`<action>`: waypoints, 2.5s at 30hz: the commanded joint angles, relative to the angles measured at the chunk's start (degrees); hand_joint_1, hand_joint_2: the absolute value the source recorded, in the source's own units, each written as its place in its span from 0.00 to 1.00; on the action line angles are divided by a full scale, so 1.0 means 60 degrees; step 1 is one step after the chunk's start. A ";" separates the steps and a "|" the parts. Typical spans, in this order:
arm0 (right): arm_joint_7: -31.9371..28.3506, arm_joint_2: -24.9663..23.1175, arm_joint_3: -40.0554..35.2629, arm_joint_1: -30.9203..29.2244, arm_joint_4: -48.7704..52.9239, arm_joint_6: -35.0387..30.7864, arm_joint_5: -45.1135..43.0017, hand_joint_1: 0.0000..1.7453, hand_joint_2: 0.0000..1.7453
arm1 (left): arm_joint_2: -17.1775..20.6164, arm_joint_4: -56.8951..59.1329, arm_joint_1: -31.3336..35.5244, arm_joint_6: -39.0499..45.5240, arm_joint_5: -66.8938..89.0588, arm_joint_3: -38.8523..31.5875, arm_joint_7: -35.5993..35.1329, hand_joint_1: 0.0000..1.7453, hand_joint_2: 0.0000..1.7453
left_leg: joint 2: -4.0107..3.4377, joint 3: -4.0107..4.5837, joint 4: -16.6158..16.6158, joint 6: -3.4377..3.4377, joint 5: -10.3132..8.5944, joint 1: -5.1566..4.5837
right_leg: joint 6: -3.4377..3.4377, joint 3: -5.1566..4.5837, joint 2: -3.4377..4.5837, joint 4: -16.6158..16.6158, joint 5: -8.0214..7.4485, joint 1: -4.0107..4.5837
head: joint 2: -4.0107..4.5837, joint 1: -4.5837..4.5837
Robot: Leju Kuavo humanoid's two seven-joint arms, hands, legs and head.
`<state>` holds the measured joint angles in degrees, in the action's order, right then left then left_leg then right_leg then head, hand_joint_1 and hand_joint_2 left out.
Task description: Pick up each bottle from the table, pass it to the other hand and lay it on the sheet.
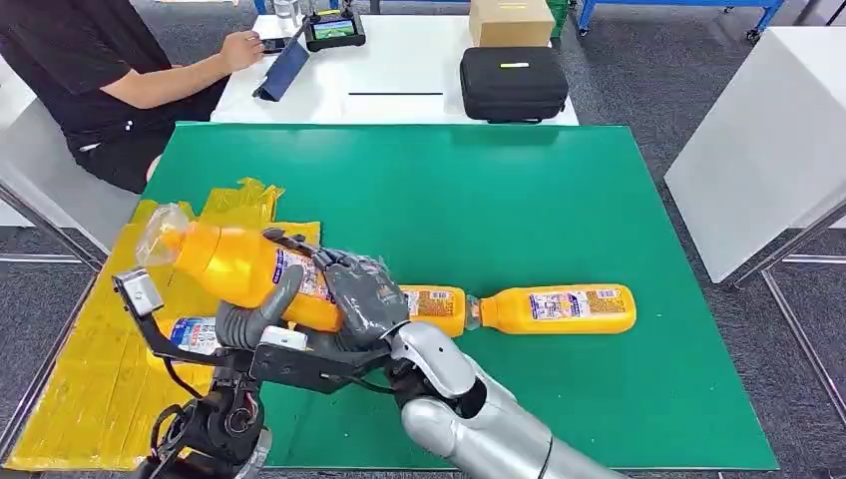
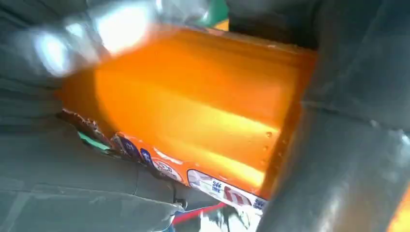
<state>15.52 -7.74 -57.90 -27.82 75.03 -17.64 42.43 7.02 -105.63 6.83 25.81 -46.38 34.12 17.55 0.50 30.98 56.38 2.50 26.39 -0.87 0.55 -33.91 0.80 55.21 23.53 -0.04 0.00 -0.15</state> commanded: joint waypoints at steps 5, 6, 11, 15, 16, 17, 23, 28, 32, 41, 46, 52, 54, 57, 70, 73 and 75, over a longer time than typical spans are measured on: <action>-0.0497 0.1852 0.2966 0.1868 0.1550 -0.0924 0.2425 0.00 0.00 | 0.0024 -0.1687 -0.1331 -0.1245 -0.0394 -0.2614 -0.0345 1.00 1.00 | 0.0017 -0.0016 0.0008 -0.0022 0.0014 0.0012 | 0.0008 0.0032 -0.0030 -0.0004 0.0015 0.0010 | 0.0000 -0.0004; -0.0653 0.1994 0.3261 0.2106 0.1878 -0.1043 0.2396 0.00 0.00 | -0.0030 -0.1801 -0.1548 -0.1324 -0.0209 -0.2892 -0.0332 1.00 1.00 | 0.0018 -0.0018 0.0011 -0.0024 0.0018 0.0011 | 0.0009 0.0034 -0.0030 0.0000 0.0020 0.0009 | 0.0000 0.0000; -0.1017 0.2345 0.3750 0.2756 0.2766 -0.1327 0.2323 0.00 0.00 | -0.0134 -0.1794 -0.2124 -0.1338 0.0410 -0.3396 -0.0025 1.00 1.00 | 0.0006 -0.0058 -0.0005 -0.0043 0.0035 0.0005 | 0.0008 0.0070 -0.0023 -0.0006 0.0036 0.0001 | 0.0000 -0.0007; -0.1604 0.2902 0.4809 0.3798 0.4683 -0.1533 0.1698 0.00 0.00 | -0.0910 -0.1572 -0.3043 0.0132 0.4026 -0.4741 0.1347 1.00 1.00 | 0.0025 -0.0062 -0.0015 -0.0038 0.0034 0.0005 | 0.0005 0.0074 -0.0038 -0.0017 0.0040 0.0005 | 0.0000 -0.0004; -0.2041 0.3123 0.5142 0.3974 0.5282 -0.1771 0.0999 0.00 0.00 | -0.0815 -0.1343 -0.3201 0.1011 0.6583 -0.4952 0.1750 1.00 1.00 | 0.0016 -0.0024 -0.0008 -0.0021 0.0022 -0.0004 | 0.0005 0.0031 -0.0021 -0.0007 0.0025 -0.0005 | 0.0000 -0.0004; -0.2145 0.3284 0.5464 0.4086 0.5653 -0.1519 0.0728 0.00 0.00 | -0.0896 -0.1261 -0.3267 0.0910 0.6631 -0.5128 0.1837 1.00 1.00 | 0.0021 -0.0037 -0.0003 -0.0024 0.0037 -0.0003 | 0.0012 0.0049 -0.0031 -0.0005 0.0040 -0.0005 | 0.0000 0.0000; -0.2685 0.3636 0.6149 0.4233 0.6190 -0.1254 -0.0621 0.00 0.00 | 0.0381 0.0292 -0.3112 0.1692 1.1778 -0.4980 0.1129 1.00 1.00 | 0.0038 -0.0035 -0.0006 -0.0033 0.0033 0.0000 | 0.0010 0.0050 -0.0048 -0.0011 0.0038 -0.0002 | 0.0000 0.0000; -0.3120 0.4155 0.6337 0.4791 0.6445 -0.1157 -0.1678 0.00 0.00 | 0.1088 0.1535 -0.2789 0.1740 1.3462 -0.4460 0.0664 1.00 1.00 | 0.0059 -0.0041 -0.0025 -0.0028 0.0013 -0.0009 | 0.0001 0.0057 -0.0065 -0.0026 0.0024 -0.0007 | 0.0000 -0.0004; -0.3000 0.4334 0.6273 0.5273 0.6578 -0.0958 -0.1329 0.00 0.00 | 0.1689 0.2189 -0.2411 0.1282 1.5983 -0.3633 -0.0670 1.00 1.00 | 0.0012 -0.0025 -0.0013 -0.0021 0.0022 -0.0006 | 0.0001 0.0032 -0.0017 -0.0017 0.0013 -0.0005 | 0.0000 -0.0004; -0.3361 0.4481 0.6238 0.5866 0.6585 -0.0552 -0.1935 0.00 1.00 | 0.2064 0.3800 -0.1492 0.0599 1.7954 -0.2271 -0.1837 1.00 1.00 | 0.0028 -0.0029 -0.0017 -0.0018 0.0016 -0.0002 | 0.0002 0.0037 -0.0029 -0.0019 0.0014 -0.0003 | 0.0000 -0.0004; -0.3950 0.4986 0.5990 0.5592 0.6278 -0.0461 -0.2311 0.00 1.00 | 0.1627 0.5034 -0.0181 0.0118 1.8905 -0.1610 -0.2314 1.00 1.00 | 0.0065 -0.0038 -0.0014 -0.0030 0.0009 0.0000 | 0.0007 0.0060 -0.0077 -0.0026 0.0017 0.0000 | 0.0000 -0.0004; -0.3742 0.5149 0.5771 0.5542 0.6385 -0.0292 -0.2002 0.00 1.00 | 0.1552 0.5617 0.0466 -0.0187 1.9559 -0.1347 -0.2697 1.00 1.00 | 0.0026 -0.0020 -0.0011 -0.0013 0.0010 -0.0012 | 0.0005 0.0033 -0.0029 -0.0015 0.0005 -0.0009 | 0.0000 -0.0004; -0.3665 0.5234 0.5698 0.5669 0.6401 -0.0255 -0.1870 0.00 1.00 | 0.1489 0.5885 0.0749 -0.0354 1.9541 -0.1251 -0.2800 1.00 1.00 | 0.0048 -0.0050 -0.0015 -0.0032 0.0014 -0.0005 | 0.0005 0.0068 -0.0063 -0.0021 0.0018 -0.0002 | 0.0000 -0.0004; -0.3652 0.5458 0.5589 0.5880 0.6324 -0.0210 -0.1799 0.00 1.00 | 0.1557 0.5867 0.0899 -0.0629 1.9676 -0.1040 -0.3161 0.00 1.00 | 0.0041 -0.0057 -0.0014 -0.0034 0.0018 -0.0001 | 0.0005 0.0075 -0.0055 -0.0024 0.0018 0.0003 | 0.0000 -0.0004; -0.3101 0.5022 0.5639 0.6258 0.6365 0.0364 -0.1155 0.00 1.00 | 0.1405 0.5238 0.0430 -0.0969 1.9261 -0.1552 -0.3795 0.00 0.00 | 0.0000 -0.0064 -0.0015 -0.0029 0.0028 0.0004 | 0.0007 0.0072 -0.0020 -0.0025 0.0017 0.0005 | 0.0000 -0.0004; -0.2222 0.4854 0.5825 0.6422 0.6397 0.0910 -0.0325 0.00 1.00 | 0.0881 0.4875 0.0185 -0.0457 1.8201 -0.2204 -0.3468 0.00 0.00 | 0.0005 -0.0061 -0.0015 -0.0028 0.0027 0.0004 | 0.0009 0.0073 -0.0020 -0.0027 0.0016 0.0004 | 0.0000 -0.0004; -0.1903 0.4972 0.6038 0.6771 0.6312 0.0789 0.0291 0.00 1.00 | 0.0503 0.4087 -0.0059 -0.0449 1.6766 -0.2573 -0.3143 0.00 0.00 | 0.0008 -0.0043 -0.0005 -0.0020 0.0026 0.0003 | 0.0011 0.0056 -0.0024 -0.0020 0.0015 0.0003 | 0.0000 -0.0004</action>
<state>-1.48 23.85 -23.43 10.10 114.92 -14.30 37.32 16.31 -75.93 8.93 21.59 67.38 24.66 -4.42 0.52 30.92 56.38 2.56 26.44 -0.92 0.57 -33.82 0.76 55.18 23.53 -0.07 0.00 -0.18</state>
